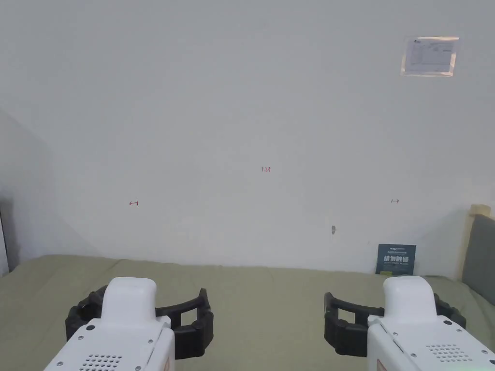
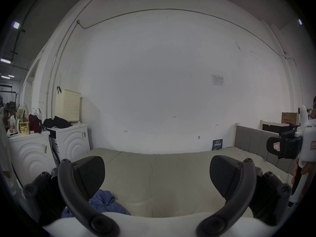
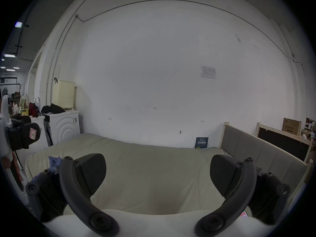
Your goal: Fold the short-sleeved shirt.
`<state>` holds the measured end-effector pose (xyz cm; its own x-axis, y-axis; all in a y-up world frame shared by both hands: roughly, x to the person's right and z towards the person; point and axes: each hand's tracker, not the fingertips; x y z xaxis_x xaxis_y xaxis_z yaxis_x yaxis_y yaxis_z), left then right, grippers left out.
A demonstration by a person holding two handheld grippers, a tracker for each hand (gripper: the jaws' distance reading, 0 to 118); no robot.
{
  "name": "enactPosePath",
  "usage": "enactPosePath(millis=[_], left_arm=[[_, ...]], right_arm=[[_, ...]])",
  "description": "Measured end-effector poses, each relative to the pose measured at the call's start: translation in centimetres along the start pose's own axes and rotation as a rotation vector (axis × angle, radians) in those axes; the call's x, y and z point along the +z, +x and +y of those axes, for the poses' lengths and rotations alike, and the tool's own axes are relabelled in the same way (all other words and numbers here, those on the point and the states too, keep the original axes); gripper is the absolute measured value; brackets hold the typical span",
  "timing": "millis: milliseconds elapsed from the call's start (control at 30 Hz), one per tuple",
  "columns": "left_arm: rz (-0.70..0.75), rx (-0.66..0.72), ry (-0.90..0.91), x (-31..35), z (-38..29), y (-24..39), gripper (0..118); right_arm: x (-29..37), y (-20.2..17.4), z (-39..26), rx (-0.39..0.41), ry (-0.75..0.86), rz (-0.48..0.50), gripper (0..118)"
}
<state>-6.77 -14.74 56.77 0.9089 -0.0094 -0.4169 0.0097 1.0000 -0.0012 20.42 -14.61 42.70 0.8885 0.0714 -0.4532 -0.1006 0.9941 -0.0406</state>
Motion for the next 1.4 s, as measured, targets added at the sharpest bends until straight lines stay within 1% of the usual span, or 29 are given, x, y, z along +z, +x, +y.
enactPosePath(millis=[167,367,400,433,467,500,533,567,600,633,733,967,1167,1233,1300,1367,1400], left_arm=[[0.003,-0.015,0.006,-0.1,-0.1,0.3,118],[-0.010,-0.013,0.008,-0.1,-0.3,0.4,118],[-0.012,-0.015,0.008,-0.1,-0.3,0.4,118],[-0.012,-0.020,0.007,-0.1,-0.3,0.5,112],[-0.027,-0.026,0.002,-0.1,-0.3,0.5,84],[-0.027,-0.028,0.012,0.1,-0.3,0.7,0],[0.052,-0.077,0.008,-0.1,-0.4,1.1,0],[0.177,-0.071,0.045,-0.1,-0.1,1.5,0],[0.048,-0.067,0.035,0.0,-0.1,1.6,0],[-0.007,-0.044,0.019,-0.1,0.2,1.6,0],[0.033,-0.042,0.026,0.0,-0.1,1.3,0],[0.023,-0.056,0.011,-0.1,-0.5,1.5,0],[0.031,-0.052,0.005,0.1,-0.3,1.1,0],[0.060,-0.063,0.003,0.5,-0.4,0.1,0],[0.100,-0.074,-0.004,1.3,-0.5,-1.4,0],[0.182,-0.089,-0.013,2.6,-0.6,-4.0,0],[0.225,-0.099,-0.015,3.5,-0.6,-5.5,0]], right_arm=[[-0.1,0.0,-0.1,0.007,0.003,-0.010,118],[0.0,0.2,0.0,-0.004,0.002,-0.009,118],[0.1,0.2,0.0,-0.003,0.000,-0.010,115],[0.2,0.3,0.0,-0.004,0.002,-0.003,100],[0.5,0.4,0.0,-0.022,0.016,0.026,55],[0.5,0.4,0.0,-0.029,0.017,0.022,0],[0.4,0.0,-0.1,0.000,0.008,-0.054,0],[0.5,0.0,-0.3,0.024,0.029,-0.090,0],[0.4,0.0,-0.5,0.013,0.013,-0.028,0],[0.4,0.1,-0.6,0.009,-0.002,0.016,0],[0.6,0.1,-0.5,0.012,0.009,-0.013,0],[0.8,0.9,-0.5,0.007,0.014,-0.021,0],[1.0,0.3,-0.2,0.018,0.018,-0.013,0],[0.7,-0.8,-0.1,0.016,0.021,0.017,0],[0.3,-2.7,0.1,0.013,0.030,0.067,0],[-0.5,-5.5,0.4,0.013,0.037,0.151,0],[-0.7,-7.5,0.6,0.014,0.040,0.202,0]])
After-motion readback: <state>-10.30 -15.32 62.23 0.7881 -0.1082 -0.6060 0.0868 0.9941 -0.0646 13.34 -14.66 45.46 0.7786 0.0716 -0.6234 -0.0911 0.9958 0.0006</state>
